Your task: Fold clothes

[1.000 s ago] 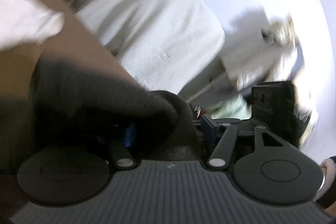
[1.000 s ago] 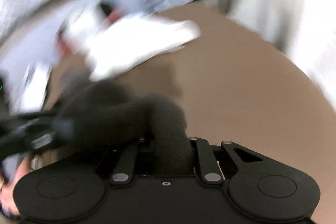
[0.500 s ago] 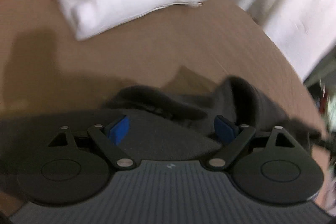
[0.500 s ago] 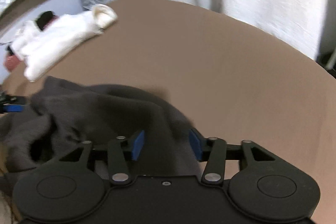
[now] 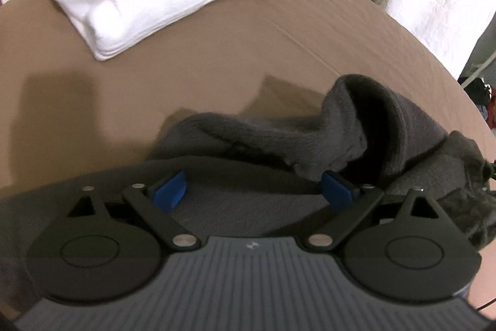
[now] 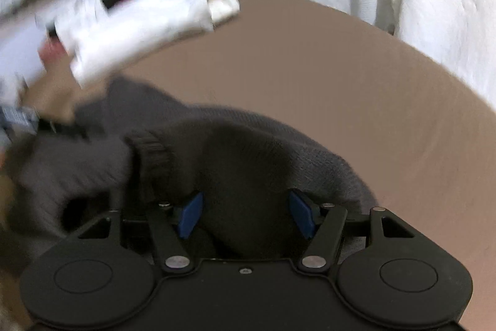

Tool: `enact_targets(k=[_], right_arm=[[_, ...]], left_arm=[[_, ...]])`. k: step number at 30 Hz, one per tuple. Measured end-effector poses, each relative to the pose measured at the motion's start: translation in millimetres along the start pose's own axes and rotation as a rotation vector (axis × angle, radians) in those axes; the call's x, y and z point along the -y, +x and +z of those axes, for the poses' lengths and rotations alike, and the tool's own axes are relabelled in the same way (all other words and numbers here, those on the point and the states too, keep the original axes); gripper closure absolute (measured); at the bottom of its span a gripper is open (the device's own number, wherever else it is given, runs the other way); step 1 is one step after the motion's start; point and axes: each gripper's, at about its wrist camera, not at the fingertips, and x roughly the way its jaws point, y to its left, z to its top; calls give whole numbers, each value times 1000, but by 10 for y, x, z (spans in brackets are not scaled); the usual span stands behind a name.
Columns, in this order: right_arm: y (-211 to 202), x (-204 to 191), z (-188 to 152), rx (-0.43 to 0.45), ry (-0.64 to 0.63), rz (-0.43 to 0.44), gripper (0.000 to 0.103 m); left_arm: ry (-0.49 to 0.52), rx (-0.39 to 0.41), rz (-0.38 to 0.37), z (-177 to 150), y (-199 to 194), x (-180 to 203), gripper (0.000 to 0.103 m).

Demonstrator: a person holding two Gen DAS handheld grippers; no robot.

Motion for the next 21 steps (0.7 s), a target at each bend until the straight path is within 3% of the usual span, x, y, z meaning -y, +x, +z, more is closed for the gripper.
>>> enact_targets(k=[3, 5, 8, 11, 13, 16, 17, 18, 19, 21], right_arm=[[-164, -38, 5, 42, 53, 101, 36], [-196, -139, -43, 29, -27, 65, 35], [-131, -241, -126, -22, -122, 22, 35], [-137, -297, -136, -20, -160, 39, 35], [-117, -347, -108, -15, -195, 34, 34], [145, -267, 82, -39, -201, -49, 37], [186, -114, 145, -32, -154, -66, 42], [220, 37, 206, -20, -90, -49, 73], [239, 177, 276, -19, -31, -19, 95], [179, 323, 404, 16, 38, -57, 95]], left_arm=[[36, 47, 88, 140, -28, -53, 8], [-14, 69, 111, 234, -19, -193, 7], [-134, 37, 150, 224, 22, -461, 7], [-110, -8, 232, 214, 196, -489, 7], [-107, -21, 219, 212, 285, -488, 6], [-126, -18, 191, 224, 328, -509, 6], [-135, -20, 181, 233, 331, -533, 6], [-147, -22, 169, 243, 332, -565, 6], [-159, -25, 158, 253, 333, -598, 6], [-211, -13, 126, 290, 333, -667, 6]])
